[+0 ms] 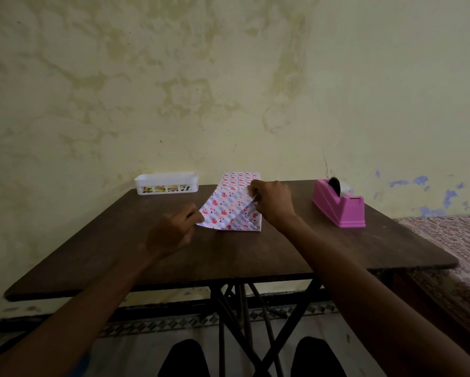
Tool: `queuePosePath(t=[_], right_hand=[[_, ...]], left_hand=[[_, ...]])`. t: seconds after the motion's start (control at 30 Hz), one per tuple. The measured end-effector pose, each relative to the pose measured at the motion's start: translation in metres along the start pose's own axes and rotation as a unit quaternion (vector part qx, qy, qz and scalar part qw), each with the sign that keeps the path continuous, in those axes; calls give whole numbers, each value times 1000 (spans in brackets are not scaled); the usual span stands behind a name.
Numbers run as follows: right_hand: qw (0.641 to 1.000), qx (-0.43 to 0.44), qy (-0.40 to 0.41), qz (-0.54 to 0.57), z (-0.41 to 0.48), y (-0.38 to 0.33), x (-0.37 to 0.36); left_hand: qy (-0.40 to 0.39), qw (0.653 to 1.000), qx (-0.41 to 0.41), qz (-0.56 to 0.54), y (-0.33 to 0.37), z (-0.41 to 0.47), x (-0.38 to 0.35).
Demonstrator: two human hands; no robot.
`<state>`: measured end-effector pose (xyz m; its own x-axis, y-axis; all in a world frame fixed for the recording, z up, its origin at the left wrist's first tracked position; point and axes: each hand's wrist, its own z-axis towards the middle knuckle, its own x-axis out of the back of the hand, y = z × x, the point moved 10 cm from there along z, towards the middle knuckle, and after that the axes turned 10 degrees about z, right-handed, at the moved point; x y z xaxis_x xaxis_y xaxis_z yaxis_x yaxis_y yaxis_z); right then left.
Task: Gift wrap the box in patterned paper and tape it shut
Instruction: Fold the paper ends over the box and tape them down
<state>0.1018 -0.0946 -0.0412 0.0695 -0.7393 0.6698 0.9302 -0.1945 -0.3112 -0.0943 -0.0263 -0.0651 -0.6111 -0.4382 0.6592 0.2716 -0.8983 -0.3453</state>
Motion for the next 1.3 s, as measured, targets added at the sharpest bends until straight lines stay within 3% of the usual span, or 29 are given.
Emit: queuePosePath(t=[0.33, 0.53, 0.6, 0.67, 0.73, 0.77, 0.87, 0.93, 1.1, 1.3], right_hand=[[1000, -7, 3, 13, 0, 1, 2], [1000, 2, -2, 7, -1, -1, 0], [1000, 5, -6, 6, -1, -1, -1], [1000, 9, -4, 14, -1, -1, -1], [1000, 11, -7, 21, 0, 0, 0], [1000, 12, -10, 21, 0, 1, -1], [1000, 17, -17, 18, -1, 1, -2], [999, 21, -19, 14, -1, 0, -2], [998, 33, -47, -10, 0, -3, -1], [999, 44, -8, -13, 1, -7, 5]], left_hand=[[85, 993, -73, 40, 14, -7, 5], [26, 994, -107, 26, 3, -10, -5], [52, 997, -58, 1, -4, -10, 8], [95, 992, 58, -57, -25, -6, 20], [113, 964, 195, -144, -48, 5, 16], [94, 940, 264, -195, -58, 12, 5], [-81, 848, 420, -313, -69, 25, -51], [-146, 841, 417, -312, -61, 32, -67], [-115, 844, 409, -328, -57, 42, -76], [-137, 866, 398, -272, -57, 43, -84]])
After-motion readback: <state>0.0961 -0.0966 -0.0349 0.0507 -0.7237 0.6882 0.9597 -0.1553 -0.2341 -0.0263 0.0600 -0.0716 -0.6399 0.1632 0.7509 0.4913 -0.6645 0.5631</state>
